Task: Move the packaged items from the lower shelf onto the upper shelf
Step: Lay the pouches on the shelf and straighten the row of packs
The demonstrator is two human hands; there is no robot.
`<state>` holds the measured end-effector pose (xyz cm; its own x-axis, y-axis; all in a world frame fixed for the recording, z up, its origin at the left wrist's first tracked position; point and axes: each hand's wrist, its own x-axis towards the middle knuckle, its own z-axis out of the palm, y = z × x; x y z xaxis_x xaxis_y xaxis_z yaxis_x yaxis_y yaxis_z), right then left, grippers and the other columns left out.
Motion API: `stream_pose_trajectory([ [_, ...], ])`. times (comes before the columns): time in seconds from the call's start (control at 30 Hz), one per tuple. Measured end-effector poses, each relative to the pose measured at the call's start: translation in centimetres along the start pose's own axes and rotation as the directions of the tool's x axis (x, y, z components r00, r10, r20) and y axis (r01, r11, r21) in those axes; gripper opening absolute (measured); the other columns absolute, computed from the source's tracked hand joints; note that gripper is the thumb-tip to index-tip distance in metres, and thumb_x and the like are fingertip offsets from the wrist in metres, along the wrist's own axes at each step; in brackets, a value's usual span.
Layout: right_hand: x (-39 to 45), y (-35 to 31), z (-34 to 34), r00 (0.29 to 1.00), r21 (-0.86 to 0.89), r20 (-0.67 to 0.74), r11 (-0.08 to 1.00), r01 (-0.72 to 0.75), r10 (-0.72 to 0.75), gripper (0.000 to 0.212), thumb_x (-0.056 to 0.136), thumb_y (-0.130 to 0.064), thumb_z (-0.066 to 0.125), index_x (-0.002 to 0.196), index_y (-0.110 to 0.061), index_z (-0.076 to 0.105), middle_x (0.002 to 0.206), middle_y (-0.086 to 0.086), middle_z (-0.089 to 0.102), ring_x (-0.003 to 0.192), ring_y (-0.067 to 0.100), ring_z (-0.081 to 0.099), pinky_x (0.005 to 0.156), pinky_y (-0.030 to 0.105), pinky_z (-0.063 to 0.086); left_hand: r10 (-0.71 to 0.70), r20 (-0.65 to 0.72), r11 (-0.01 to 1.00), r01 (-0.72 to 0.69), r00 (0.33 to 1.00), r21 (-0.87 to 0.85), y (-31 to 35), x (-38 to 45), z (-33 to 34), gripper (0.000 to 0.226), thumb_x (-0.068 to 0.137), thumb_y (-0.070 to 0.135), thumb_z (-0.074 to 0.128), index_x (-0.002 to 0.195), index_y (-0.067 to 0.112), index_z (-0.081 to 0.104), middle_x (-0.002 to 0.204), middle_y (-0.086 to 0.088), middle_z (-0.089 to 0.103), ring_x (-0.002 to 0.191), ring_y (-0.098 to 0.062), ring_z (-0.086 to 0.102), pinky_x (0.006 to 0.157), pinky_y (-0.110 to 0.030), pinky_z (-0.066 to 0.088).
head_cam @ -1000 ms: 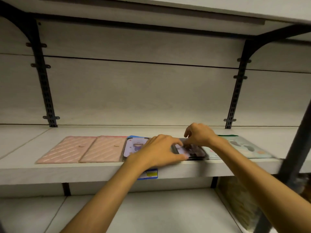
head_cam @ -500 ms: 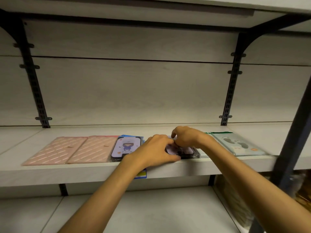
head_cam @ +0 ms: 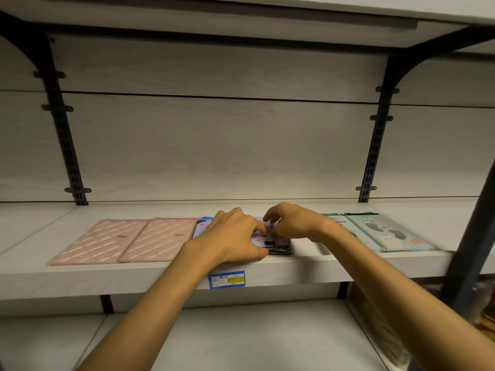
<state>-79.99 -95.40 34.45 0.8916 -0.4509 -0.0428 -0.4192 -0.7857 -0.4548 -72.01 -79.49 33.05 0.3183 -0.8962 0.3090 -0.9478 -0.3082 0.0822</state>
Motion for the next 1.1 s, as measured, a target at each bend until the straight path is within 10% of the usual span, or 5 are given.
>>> stream_pose_trajectory([
  [0.2, 1.6, 0.3, 0.0, 0.982, -0.145, -0.184, 0.987, -0.071, 0.043, 0.045, 0.096, -0.032, 0.054, 0.136, -0.01, 0.055, 0.137, 0.013, 0.058, 0.12, 0.03, 0.057, 0.098, 0.035, 0.046, -0.04, 0.079, 0.991, 0.05, 0.996, -0.123, -1.0, -0.1, 0.3, 0.05, 0.081, 0.056, 0.067, 0.128, 0.038, 0.063, 0.116, 0.005, 0.067, 0.098, -0.011, 0.059, 0.082, -0.031, 0.054],
  [1.1, 2.2, 1.4, 2.6, 0.985, 0.017, -0.171, 0.999, -0.028, 0.03, 0.047, 0.096, -0.036, 0.058, 0.136, -0.011, 0.055, 0.138, 0.01, 0.056, 0.12, 0.026, 0.056, 0.101, 0.037, 0.048, -0.014, 0.069, 0.987, 0.025, 0.998, -0.156, -2.5, -1.6, 1.2, 0.044, 0.084, 0.061, 0.06, 0.125, 0.045, 0.059, 0.127, 0.014, 0.058, 0.11, -0.004, 0.05, 0.093, -0.029, 0.048],
])
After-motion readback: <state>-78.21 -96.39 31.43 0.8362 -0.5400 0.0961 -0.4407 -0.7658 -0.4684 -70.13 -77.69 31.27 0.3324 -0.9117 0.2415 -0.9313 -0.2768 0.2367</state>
